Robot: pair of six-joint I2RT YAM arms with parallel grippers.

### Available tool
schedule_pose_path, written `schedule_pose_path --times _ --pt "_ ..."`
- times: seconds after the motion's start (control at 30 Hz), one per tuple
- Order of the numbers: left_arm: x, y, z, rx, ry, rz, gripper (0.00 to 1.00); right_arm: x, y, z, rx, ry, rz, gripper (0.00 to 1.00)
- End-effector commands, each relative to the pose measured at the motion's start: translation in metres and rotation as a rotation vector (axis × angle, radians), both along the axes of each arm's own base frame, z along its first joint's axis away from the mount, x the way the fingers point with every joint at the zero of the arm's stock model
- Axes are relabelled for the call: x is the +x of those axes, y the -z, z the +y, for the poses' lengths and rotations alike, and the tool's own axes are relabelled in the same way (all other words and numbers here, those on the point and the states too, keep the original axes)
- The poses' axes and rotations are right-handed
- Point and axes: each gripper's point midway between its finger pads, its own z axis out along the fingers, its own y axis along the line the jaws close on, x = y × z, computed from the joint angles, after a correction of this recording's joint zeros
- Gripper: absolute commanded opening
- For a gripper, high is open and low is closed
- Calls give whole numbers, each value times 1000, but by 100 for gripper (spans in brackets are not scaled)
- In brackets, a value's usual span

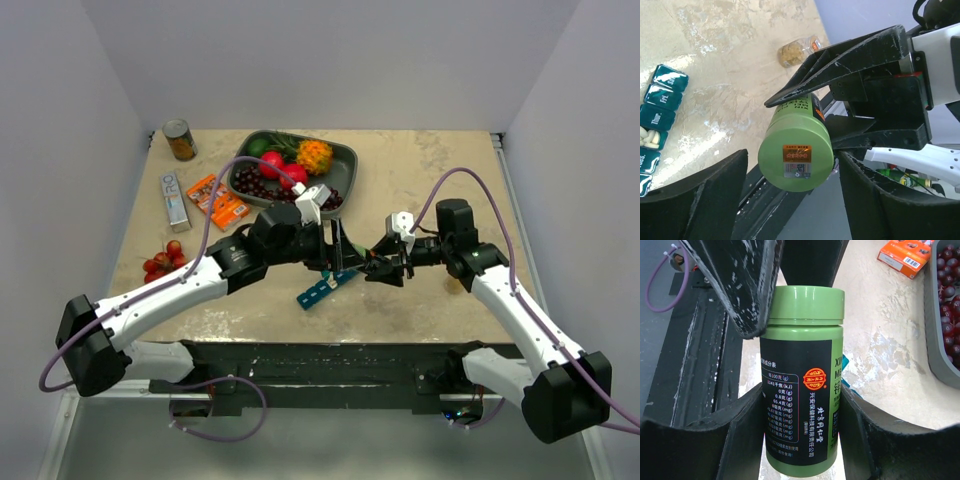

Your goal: Sort the pills into containers

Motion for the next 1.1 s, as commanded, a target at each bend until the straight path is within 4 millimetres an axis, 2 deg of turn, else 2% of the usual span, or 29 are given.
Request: schedule_pose_path --times 0.0,0.1,0.27,0.43,0.63,0.73,0.83,0.87,0.9,0.97,1.0,1.03,1.07 --pt "-3 -22 -9 -43 61 -57 70 1 -13 3 31 -19 -40 0" --pt "-4 -23 -11 -43 80 -76 64 1 -13 3 32 -19 -42 0" --pt "-4 -22 -10 -25 98 -99 64 1 -13 3 32 -19 -42 0" --pt "-2 -24 -11 -19 112 -136 70 1 -13 3 33 -21 -43 0" --pt "2 -29 -14 -21 107 -147 67 1 -13 3 33 -19 -41 0" --pt "3 -28 -14 -9 109 -155 57 1 -13 3 33 -21 -43 0" --pt "1 -29 -14 -4 137 -179 36 1 -14 3 35 -22 -44 0" --pt "1 -28 -14 3 149 -191 21 0 -13 3 34 -23 -41 0" --pt "1 -29 -15 11 185 -244 16 0 -14 3 36 -24 -42 0" --pt "-10 -29 -17 7 283 -309 8 -1 -13 3 38 -28 -38 0" --pt "-12 -33 -18 3 367 -440 7 -1 -13 3 40 -30 -36 0" --pt "-29 -34 -20 -34 488 -487 5 -2 -14 4 44 -37 -38 0" --pt "-38 -27 -19 -45 569 -545 4 -3 -14 4 46 -41 -36 0"
